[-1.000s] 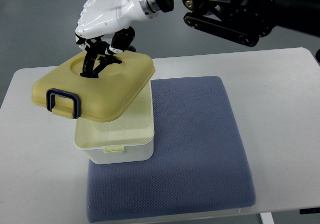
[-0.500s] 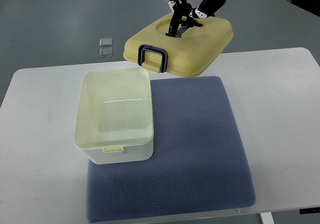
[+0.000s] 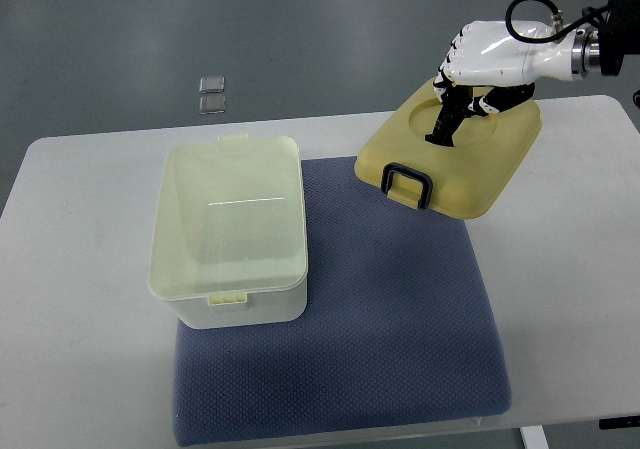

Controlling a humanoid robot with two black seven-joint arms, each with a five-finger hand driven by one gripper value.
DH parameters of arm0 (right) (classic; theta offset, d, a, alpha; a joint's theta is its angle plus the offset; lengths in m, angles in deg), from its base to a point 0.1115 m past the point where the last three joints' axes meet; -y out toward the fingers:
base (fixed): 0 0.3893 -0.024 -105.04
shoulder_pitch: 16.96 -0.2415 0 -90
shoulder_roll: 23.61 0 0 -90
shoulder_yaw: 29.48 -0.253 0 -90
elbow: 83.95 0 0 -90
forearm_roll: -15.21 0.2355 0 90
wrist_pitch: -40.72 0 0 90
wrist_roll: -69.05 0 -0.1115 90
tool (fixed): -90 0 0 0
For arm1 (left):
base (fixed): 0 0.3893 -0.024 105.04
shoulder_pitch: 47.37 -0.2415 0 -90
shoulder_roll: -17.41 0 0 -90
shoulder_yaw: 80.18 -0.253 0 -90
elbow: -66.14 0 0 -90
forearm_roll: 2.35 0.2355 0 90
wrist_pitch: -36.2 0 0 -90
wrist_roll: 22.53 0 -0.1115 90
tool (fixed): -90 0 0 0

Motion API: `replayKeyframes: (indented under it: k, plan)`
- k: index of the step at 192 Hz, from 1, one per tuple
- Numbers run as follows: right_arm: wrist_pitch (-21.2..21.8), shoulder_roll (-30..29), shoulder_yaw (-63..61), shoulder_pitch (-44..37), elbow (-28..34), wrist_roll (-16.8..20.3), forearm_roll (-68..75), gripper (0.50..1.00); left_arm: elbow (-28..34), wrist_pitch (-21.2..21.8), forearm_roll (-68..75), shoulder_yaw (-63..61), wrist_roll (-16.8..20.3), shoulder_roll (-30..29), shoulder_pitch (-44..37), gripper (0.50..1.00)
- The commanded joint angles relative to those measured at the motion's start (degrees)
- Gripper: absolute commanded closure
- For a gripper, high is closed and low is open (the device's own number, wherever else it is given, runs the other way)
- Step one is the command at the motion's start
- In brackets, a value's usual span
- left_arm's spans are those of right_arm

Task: Open white storage box with right hand
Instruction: 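Carry the lid beside the box and lower it onto the cushion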

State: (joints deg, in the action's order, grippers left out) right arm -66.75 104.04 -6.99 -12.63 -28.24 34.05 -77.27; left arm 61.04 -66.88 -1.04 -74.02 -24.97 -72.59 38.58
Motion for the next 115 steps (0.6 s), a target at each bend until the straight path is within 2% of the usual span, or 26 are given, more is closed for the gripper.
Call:
replayKeyframes:
  k: [1, 85, 115]
  plan:
    - [-3.2, -0.4, 1.5, 2.8, -0.3, 0.0, -0.2, 1.000, 0.0, 0.0, 0.0, 0.0, 0.0, 0.0, 0.0, 0.500]
    - [-7.0, -2.8, 1.4, 7.4, -0.8, 0.0, -1.3, 1.000, 0.0, 0.0, 0.0, 0.0, 0.0, 0.0, 0.0, 0.500]
    - [-8.0, -6.4, 1.4, 7.9, -0.8, 0.0, -1.3, 1.000, 0.0, 0.0, 0.0, 0.0, 0.1, 0.0, 0.0, 0.500]
